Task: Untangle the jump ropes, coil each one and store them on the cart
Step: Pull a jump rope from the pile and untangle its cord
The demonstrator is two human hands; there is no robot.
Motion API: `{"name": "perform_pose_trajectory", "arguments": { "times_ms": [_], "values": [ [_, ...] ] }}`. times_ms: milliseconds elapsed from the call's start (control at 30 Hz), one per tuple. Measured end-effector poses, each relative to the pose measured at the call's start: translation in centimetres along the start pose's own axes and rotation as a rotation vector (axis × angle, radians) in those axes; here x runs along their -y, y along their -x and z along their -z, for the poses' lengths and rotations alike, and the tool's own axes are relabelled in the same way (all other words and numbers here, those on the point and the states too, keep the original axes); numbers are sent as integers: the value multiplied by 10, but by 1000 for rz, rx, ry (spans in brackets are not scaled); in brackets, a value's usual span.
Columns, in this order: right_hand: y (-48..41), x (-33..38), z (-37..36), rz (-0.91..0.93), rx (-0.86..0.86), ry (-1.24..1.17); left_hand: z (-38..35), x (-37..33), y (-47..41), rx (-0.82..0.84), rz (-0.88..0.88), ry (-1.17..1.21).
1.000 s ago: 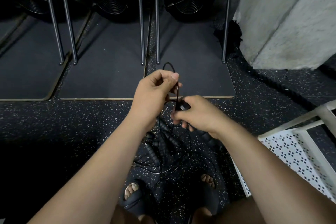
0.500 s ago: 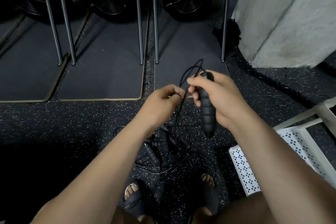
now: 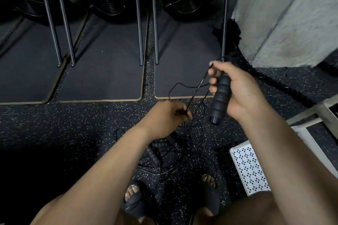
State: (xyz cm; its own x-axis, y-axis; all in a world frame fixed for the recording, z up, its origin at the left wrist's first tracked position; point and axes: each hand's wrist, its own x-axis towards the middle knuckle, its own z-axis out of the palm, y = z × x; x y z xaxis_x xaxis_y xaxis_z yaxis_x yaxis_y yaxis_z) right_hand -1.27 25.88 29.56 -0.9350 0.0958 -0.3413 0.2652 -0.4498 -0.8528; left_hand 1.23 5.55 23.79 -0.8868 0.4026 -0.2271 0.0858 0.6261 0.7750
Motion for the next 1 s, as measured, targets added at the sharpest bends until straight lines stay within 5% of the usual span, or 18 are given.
{"name": "perform_pose_trajectory", "arguments": {
  "times_ms": [100, 233, 367, 533, 700, 1000],
  "values": [
    [-1, -14, 0, -12, -96, 293, 4, -1, 0, -70, -25, 52],
    [7, -30, -6, -88, 112, 705, 12, -8, -3, -278, -31, 220],
    [12, -39, -14, -195, 336, 801, 21, -15, -2, -354, -37, 584],
    [15, -45, -17, -298, 509, 846, 31, -14, -1, -422, 0, 768],
    [12, -55, -16, -188, 385, 1043, 36, -13, 0, -491, 1, 792],
    [9, -61, -22, -23, 291, 1006, 38, -14, 0, -444, 11, 942]
  ]
}}
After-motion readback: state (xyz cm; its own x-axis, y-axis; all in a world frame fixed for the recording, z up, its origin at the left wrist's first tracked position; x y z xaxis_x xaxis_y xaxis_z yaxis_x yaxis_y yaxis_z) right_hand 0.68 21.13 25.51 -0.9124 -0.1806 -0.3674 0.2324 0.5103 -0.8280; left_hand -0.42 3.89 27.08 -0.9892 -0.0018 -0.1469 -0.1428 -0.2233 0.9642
